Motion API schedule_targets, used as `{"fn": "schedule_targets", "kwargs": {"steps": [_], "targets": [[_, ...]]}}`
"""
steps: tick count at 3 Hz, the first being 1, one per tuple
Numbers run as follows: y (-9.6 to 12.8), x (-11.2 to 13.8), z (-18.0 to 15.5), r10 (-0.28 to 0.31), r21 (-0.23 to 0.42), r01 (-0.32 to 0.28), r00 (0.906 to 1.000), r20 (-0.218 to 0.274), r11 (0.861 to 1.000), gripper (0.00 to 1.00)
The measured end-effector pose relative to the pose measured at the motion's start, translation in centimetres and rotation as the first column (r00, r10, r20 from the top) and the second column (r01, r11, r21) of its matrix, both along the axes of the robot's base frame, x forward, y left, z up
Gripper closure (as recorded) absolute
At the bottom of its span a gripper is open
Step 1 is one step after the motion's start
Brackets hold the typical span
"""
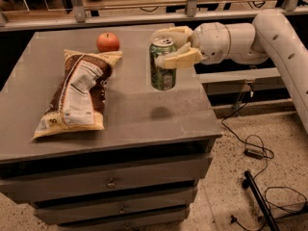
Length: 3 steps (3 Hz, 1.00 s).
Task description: Place green can upright
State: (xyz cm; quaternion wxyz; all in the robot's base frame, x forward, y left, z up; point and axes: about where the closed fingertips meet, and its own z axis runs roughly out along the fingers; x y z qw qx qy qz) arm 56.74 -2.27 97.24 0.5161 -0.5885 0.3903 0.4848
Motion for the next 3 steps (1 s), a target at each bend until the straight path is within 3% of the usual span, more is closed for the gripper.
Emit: {"fn": "schedule_targets", "kwargs": {"steps": [2,3], "targets": [[-0.7,-0.7,-4.5,-0.099,0.051,0.096,0.9930,0.064,0.994,0.21],[-1.0,-0.9,-4.9,-0.113,0.073,0.104,0.9869,0.116,0.992,0.01]]}}
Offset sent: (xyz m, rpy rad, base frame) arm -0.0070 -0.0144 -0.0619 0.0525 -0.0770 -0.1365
